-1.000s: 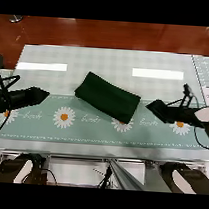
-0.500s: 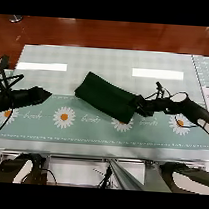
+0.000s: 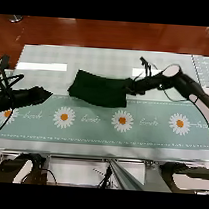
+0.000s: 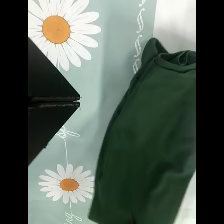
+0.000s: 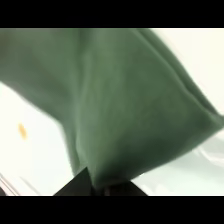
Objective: Fold the shirts.
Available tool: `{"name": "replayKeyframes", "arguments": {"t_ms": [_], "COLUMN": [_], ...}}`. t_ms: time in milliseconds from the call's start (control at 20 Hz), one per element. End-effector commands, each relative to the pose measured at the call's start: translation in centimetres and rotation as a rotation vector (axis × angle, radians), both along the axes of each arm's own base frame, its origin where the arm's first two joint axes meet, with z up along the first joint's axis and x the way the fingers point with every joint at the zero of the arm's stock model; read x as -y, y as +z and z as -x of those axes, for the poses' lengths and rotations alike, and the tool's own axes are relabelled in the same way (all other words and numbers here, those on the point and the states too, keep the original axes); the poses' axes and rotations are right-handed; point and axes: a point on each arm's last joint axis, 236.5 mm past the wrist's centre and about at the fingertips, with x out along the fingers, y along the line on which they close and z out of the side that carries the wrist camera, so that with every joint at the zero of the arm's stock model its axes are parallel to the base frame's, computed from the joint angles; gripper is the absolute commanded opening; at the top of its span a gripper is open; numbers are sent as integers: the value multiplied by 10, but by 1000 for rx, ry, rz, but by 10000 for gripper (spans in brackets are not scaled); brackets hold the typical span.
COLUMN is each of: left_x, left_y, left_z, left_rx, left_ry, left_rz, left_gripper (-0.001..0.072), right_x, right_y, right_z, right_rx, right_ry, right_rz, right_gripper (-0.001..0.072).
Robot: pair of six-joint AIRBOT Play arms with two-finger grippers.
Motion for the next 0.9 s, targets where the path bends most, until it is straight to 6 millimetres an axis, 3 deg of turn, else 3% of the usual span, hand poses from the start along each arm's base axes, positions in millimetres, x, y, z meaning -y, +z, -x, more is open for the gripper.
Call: {"name": "replayKeyframes", "arguments": {"t_ms": [0, 150, 300, 400, 600, 850], "left_x": [0, 1, 2, 3, 5, 6], "left_y": [0, 0, -2, -4, -6, -6], "left_z": [0, 1, 4, 8, 12, 14], "left_rx": [-1, -4, -16, -32, -51, -56], "left_ry": [1, -1, -10, -21, -35, -39], "left_rz": [3, 4, 4, 5, 6, 7], "left_gripper": [26, 26, 26, 26, 26, 25], "right_x": [-6, 20, 51, 84, 172, 281], "right_y": [82, 143, 200, 225, 248, 254], "right_z": [-28, -55, -61, -61, -42, 19], "right_rx": [153, 258, 319, 331, 290, 161], "right_ry": [76, 12, -34, -97, -259, -474], "right_rz": [16, 98, 102, 115, 165, 309], "right_gripper": [24, 24, 24, 24, 24, 24]}}
